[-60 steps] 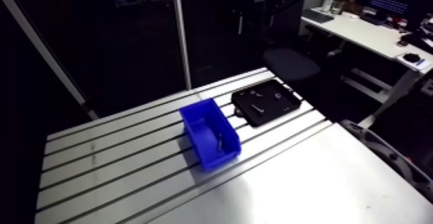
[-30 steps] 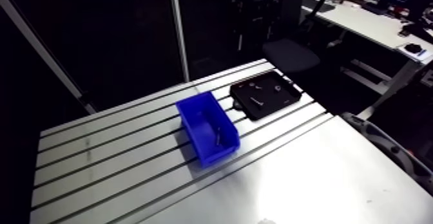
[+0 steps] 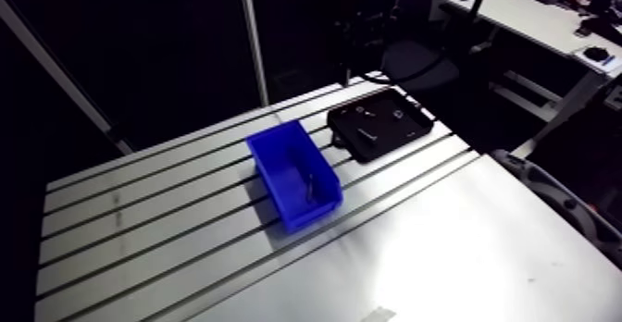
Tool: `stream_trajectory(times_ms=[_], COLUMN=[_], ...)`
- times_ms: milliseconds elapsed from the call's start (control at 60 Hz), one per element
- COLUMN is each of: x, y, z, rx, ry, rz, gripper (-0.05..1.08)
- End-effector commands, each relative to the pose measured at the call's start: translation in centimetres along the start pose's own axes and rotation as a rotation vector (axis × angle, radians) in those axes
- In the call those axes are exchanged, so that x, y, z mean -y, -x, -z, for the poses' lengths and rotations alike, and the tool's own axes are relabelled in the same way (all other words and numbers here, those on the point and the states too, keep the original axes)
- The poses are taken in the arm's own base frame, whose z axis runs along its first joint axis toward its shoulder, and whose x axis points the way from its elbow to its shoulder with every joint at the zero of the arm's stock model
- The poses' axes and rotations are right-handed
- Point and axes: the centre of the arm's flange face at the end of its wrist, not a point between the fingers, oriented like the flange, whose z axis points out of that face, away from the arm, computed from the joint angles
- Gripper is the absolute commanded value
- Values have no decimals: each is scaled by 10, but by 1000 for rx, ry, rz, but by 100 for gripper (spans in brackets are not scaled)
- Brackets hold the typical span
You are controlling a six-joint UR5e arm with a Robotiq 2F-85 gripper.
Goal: Pick up the M10 bolt from the tray and put it into the blue bin.
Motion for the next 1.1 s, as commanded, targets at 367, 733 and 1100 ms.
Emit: stream_trajectory(times_ms=[367, 733, 1100], x=[-5, -4, -7], y=[-1, 8, 17], z=[-50, -65, -77], rx=[35, 58, 60], ry=[8, -13, -18], rz=[-2, -8, -20], gripper=[47, 47, 47])
